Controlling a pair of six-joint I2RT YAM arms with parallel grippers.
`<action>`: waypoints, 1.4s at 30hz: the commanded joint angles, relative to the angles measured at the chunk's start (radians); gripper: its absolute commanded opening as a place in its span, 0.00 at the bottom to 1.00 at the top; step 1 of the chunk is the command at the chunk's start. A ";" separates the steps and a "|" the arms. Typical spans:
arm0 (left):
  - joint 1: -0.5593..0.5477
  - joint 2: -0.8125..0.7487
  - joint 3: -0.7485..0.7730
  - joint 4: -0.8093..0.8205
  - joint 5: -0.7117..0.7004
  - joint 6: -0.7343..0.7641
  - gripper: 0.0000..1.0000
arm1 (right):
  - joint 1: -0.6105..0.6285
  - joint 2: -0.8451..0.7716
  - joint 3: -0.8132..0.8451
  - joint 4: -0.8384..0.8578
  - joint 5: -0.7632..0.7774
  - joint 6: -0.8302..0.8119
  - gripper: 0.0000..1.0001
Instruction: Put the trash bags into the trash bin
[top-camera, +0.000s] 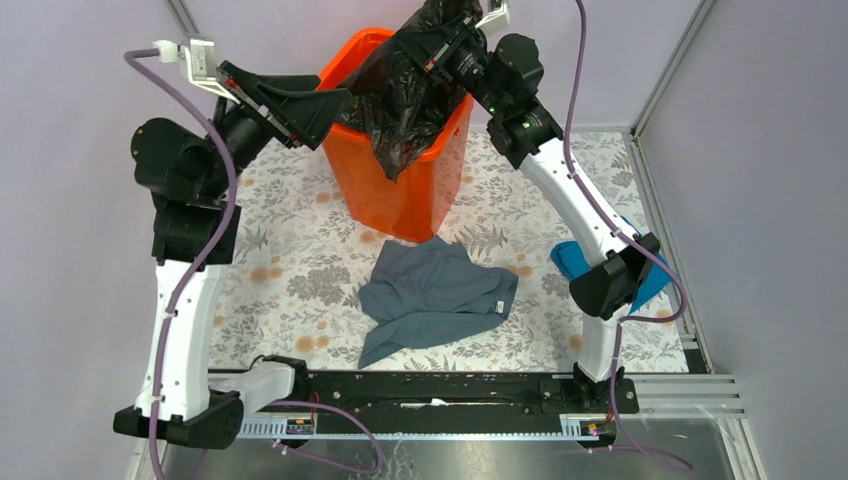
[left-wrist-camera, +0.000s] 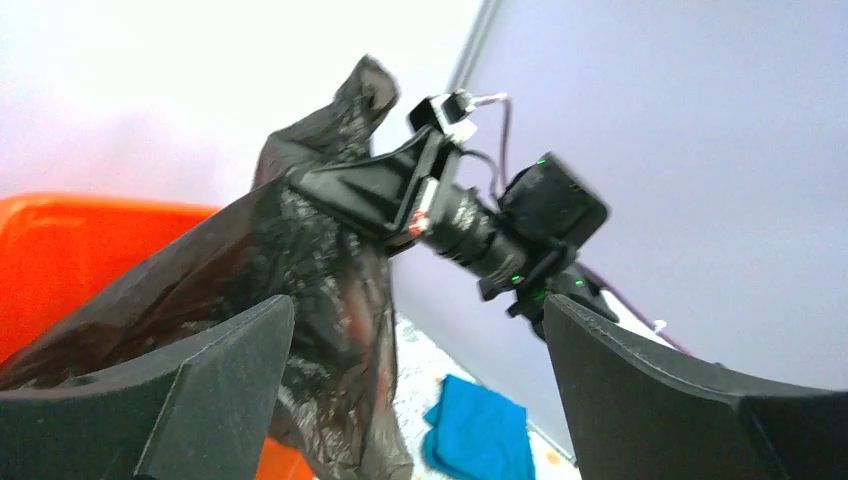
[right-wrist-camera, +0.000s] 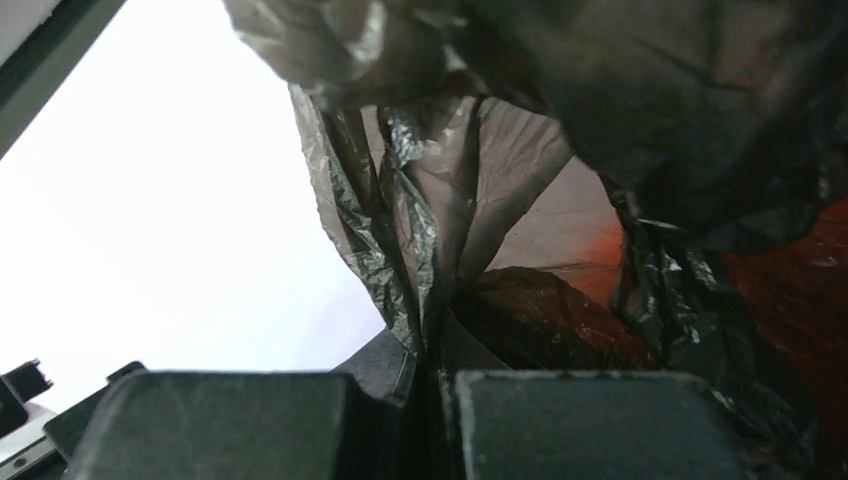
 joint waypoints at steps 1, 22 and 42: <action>-0.062 0.064 -0.018 0.060 0.046 -0.069 0.99 | 0.026 -0.085 0.018 0.011 0.105 -0.007 0.01; -0.620 0.100 0.032 -0.213 -0.924 0.459 0.84 | 0.091 -0.076 0.036 -0.019 0.126 0.004 0.02; -0.620 0.135 0.121 -0.249 -1.065 0.456 0.00 | 0.097 -0.260 -0.182 -0.042 0.074 -0.164 0.55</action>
